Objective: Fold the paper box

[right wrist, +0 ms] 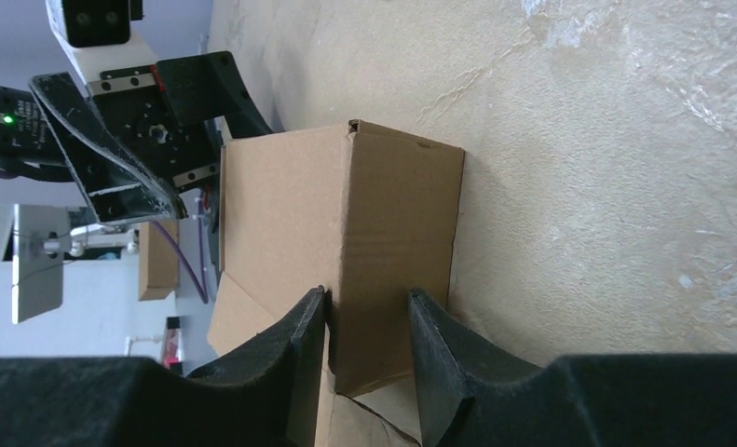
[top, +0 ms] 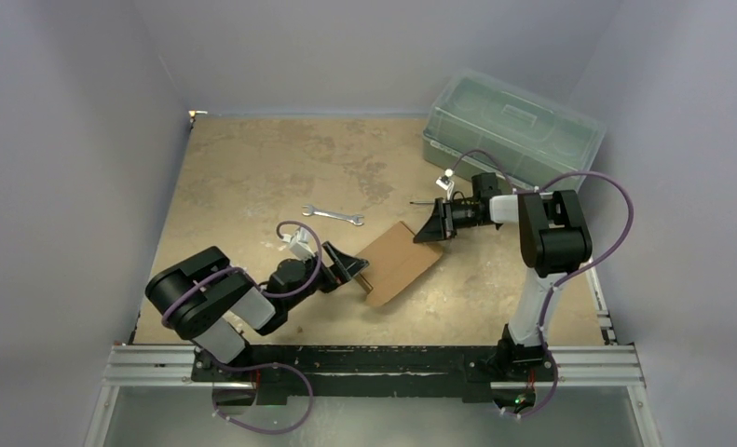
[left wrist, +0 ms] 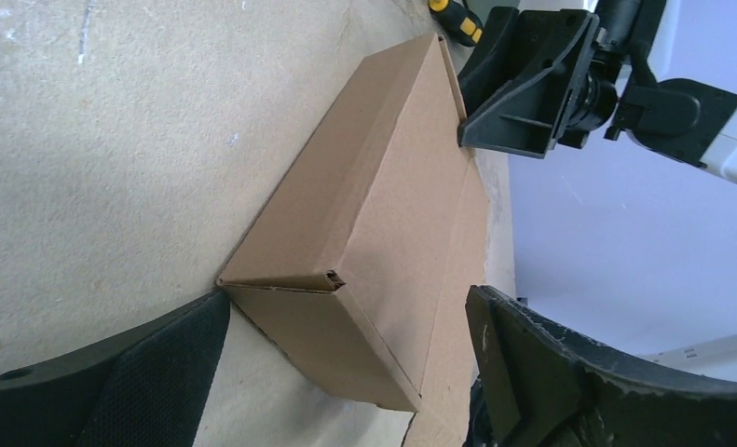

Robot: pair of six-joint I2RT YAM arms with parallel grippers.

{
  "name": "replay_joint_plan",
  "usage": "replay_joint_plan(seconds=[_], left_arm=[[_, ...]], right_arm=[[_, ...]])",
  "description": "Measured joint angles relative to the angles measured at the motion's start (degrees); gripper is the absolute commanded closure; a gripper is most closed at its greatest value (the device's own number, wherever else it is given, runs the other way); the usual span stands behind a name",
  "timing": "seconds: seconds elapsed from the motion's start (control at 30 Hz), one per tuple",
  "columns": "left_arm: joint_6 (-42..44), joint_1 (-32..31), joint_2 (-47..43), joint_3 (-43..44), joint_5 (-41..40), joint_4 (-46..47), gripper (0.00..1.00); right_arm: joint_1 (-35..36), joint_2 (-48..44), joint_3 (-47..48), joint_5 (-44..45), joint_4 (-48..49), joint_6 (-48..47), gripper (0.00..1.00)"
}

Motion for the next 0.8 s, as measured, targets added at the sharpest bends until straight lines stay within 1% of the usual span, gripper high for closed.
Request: replay_joint_plan(seconds=[0.07, 0.23, 0.57, 0.77, 0.8], left_arm=[[-0.57, 0.0, 1.62, -0.02, 0.63, 2.21, 0.01], [-0.83, 0.0, 2.73, -0.02, 1.44, 3.63, 0.01], [-0.24, -0.02, -2.93, 0.11, 1.36, -4.28, 0.01], [-1.86, -1.03, -1.64, 0.76, 0.66, -3.3, 0.04], [-2.4, -1.31, -1.07, 0.92, 0.26, -2.95, 0.06]], right_arm=[[-0.44, 0.57, 0.0, -0.63, 0.0, 0.48, 0.62], [-1.44, 1.7, 0.0, -2.23, 0.0, 1.55, 0.63], [-2.05, 1.75, 0.0, -2.64, -0.37, 2.23, 0.63], [-2.05, 1.75, 0.0, -2.69, -0.46, 2.25, 0.63], [-2.05, 1.75, 0.0, -2.69, -0.48, 2.27, 0.63]])
